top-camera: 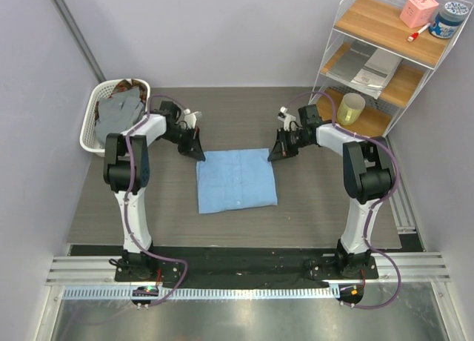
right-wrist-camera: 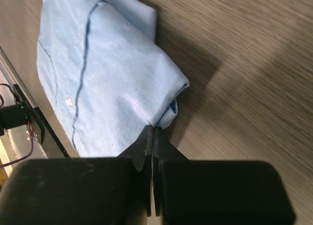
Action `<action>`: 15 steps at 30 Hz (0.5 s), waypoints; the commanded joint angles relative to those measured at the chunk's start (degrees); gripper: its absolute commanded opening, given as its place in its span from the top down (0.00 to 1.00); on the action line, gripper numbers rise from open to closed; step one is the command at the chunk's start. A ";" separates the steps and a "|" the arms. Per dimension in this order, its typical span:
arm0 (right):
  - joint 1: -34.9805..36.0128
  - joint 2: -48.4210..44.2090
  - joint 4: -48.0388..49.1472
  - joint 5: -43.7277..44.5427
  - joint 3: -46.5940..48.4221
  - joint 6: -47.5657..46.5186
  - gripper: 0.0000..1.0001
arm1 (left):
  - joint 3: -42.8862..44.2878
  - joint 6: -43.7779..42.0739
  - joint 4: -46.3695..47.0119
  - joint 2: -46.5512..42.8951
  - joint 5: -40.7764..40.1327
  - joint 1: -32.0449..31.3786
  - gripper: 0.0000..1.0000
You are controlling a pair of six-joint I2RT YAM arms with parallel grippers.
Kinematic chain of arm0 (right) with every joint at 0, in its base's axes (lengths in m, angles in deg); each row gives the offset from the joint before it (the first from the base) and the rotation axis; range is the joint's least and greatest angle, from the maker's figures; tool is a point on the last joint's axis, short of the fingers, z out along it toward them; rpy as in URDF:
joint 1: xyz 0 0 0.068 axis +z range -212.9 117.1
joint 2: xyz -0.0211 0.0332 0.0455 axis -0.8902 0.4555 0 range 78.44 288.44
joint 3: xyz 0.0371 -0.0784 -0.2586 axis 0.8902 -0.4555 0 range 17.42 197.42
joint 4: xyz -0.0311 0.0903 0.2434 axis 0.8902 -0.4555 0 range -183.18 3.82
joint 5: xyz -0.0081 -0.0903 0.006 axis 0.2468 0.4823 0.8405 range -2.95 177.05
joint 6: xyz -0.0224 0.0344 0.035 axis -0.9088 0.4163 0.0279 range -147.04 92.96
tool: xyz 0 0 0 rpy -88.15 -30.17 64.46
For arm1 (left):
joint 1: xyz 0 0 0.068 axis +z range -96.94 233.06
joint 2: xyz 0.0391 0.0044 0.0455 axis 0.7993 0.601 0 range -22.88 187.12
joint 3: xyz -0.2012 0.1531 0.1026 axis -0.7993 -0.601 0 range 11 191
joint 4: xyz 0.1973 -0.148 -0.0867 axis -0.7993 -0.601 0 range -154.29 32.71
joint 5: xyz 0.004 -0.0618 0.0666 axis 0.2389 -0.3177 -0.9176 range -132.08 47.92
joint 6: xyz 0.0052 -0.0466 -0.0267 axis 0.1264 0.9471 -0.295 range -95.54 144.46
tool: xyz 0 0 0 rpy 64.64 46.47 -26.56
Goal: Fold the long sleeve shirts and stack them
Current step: Fold the shirt
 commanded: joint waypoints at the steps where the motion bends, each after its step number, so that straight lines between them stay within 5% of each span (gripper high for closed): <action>1: 2.46 -5.95 2.17 -1.67 1.29 0.80 0.98 | -3.18 -2.47 -0.18 -9.78 2.73 0.00 0.99; 7: 3.43 -2.63 2.00 0.44 1.81 -0.87 0.96 | -4.77 -2.74 -1.59 -9.79 0.00 0.52 0.99; 10: 3.52 -1.04 2.34 0.53 2.43 -1.31 0.96 | -3.54 -3.87 -3.69 -7.42 0.35 0.61 0.87; 15: 3.52 2.74 4.10 0.88 3.57 -0.09 0.90 | -5.30 -1.42 1.04 -7.68 -0.70 2.37 0.98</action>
